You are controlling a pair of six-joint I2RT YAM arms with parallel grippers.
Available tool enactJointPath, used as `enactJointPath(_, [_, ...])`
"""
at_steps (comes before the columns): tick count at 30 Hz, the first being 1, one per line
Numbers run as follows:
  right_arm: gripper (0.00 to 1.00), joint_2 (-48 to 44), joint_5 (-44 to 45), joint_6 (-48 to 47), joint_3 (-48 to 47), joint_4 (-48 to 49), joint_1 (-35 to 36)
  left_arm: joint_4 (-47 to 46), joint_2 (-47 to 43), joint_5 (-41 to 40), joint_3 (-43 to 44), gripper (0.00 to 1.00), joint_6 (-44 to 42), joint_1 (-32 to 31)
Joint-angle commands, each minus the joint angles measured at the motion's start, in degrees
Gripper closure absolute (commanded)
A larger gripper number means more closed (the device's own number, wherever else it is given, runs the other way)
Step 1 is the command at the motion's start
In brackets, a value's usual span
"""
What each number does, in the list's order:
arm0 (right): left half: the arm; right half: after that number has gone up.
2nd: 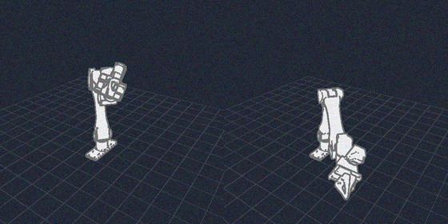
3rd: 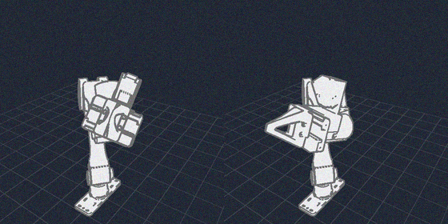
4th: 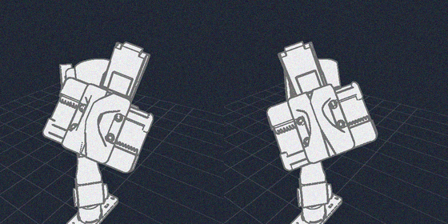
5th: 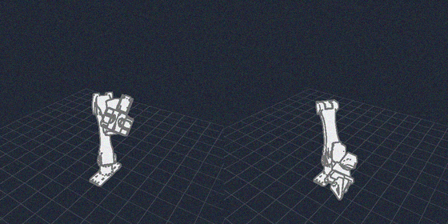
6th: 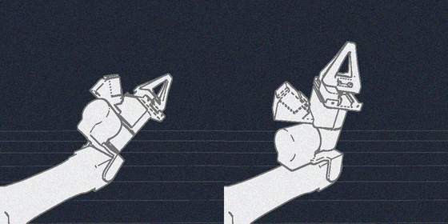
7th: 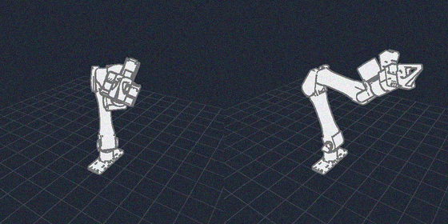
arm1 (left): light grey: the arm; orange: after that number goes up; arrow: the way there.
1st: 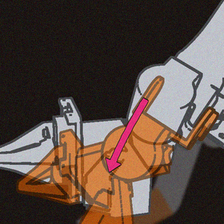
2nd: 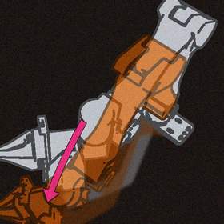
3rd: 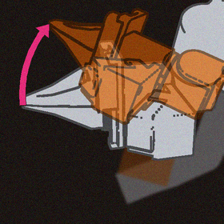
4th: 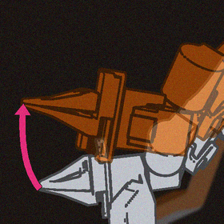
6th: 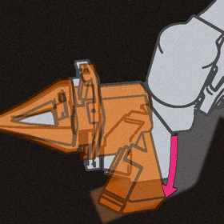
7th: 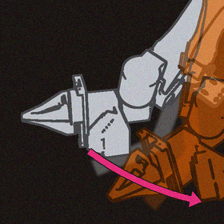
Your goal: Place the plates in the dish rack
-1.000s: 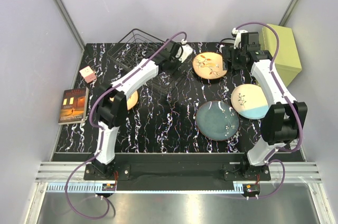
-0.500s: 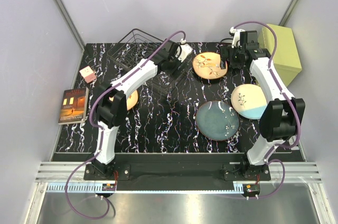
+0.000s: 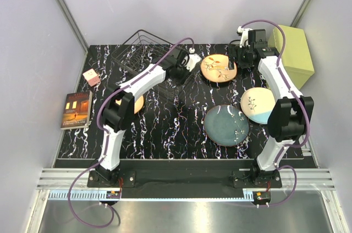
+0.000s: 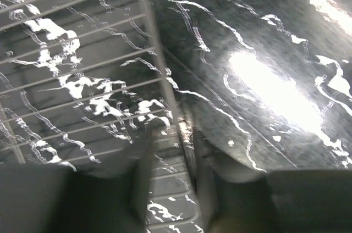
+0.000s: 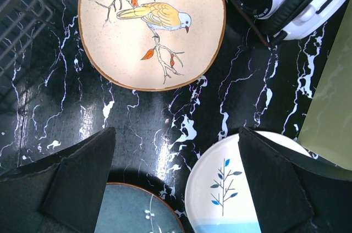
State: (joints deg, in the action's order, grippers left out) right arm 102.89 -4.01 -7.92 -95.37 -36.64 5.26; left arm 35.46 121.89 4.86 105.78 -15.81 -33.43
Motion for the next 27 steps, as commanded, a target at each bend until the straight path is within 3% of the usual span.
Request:
enactJointPath(1, [0.01,0.5,0.3,0.2,-2.1,0.4,0.2,0.3,-2.4,3.0,-1.1,0.85,-1.3,1.3])
enactJointPath(7, [0.00,1.7,0.3,-1.2,-1.3,0.4,0.2,7.3,-6.4,7.8,-3.6,1.00,-6.1,2.3])
enactJointPath(14, [0.00,4.5,0.1,-1.9,-2.1,0.9,0.2,7.7,-12.5,10.3,-10.7,1.00,-13.9,0.5])
enactJointPath(27, [0.00,2.5,1.3,-1.7,3.1,2.6,0.2,7.4,-11.8,10.5,-10.7,1.00,-24.9,-4.3])
